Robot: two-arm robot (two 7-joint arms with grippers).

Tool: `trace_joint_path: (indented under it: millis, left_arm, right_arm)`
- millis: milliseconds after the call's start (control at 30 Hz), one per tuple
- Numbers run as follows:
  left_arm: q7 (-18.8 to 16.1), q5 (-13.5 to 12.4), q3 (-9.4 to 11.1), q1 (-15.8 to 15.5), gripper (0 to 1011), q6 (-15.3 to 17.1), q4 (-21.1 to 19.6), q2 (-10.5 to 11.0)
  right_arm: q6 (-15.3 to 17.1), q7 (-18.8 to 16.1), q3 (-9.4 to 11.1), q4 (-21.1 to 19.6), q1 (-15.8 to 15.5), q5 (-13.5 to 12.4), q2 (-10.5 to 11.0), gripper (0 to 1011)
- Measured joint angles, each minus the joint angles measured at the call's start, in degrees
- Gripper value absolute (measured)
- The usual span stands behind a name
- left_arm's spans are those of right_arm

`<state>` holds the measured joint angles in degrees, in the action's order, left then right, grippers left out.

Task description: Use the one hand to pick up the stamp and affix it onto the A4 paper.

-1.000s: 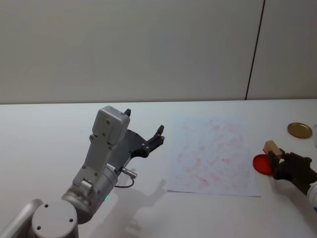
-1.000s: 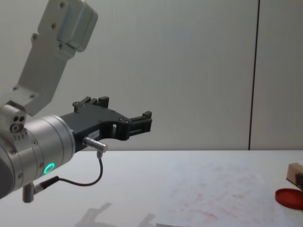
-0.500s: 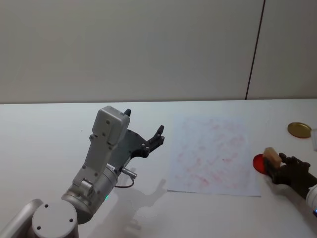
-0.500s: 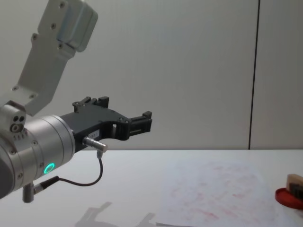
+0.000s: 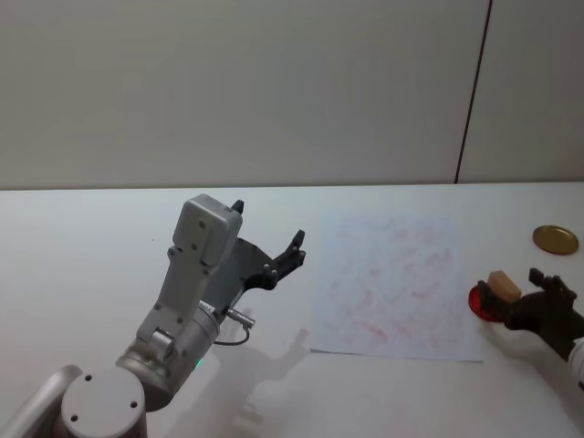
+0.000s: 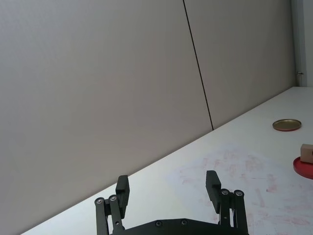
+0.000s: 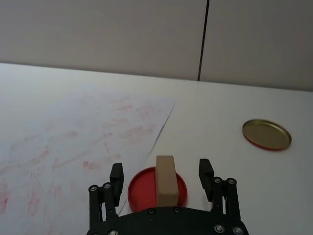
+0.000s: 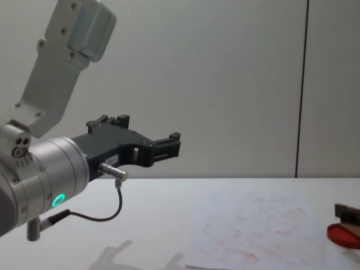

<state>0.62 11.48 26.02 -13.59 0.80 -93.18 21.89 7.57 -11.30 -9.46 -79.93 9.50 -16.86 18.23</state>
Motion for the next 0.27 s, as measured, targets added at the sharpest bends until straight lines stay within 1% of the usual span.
trace_joint_path:
  millis: [33, 100, 133, 267]
  left_arm:
    - [0.00, 0.00, 0.00, 0.00, 993, 0.00, 0.00, 0.00]
    - [0.00, 0.00, 0.00, 0.00, 993, 0.00, 0.00, 0.00]
    - [0.00, 0.00, 0.00, 0.00, 993, 0.00, 0.00, 0.00]
    - [0.00, 0.00, 0.00, 0.00, 993, 0.00, 0.00, 0.00]
  right_arm:
    - [-0.49, 0.19, 0.05, -0.61, -0.19, -0.10, 0.06, 947]
    - [-1.24, 0.63, 0.15, -1.86, -0.65, -0.28, 0.17, 993]
    - [-1.24, 0.63, 0.15, -1.86, -0.65, -0.28, 0.17, 993]
    - [-2.49, 1.64, 0.37, -4.86, -1.73, -0.67, 0.41, 1001]
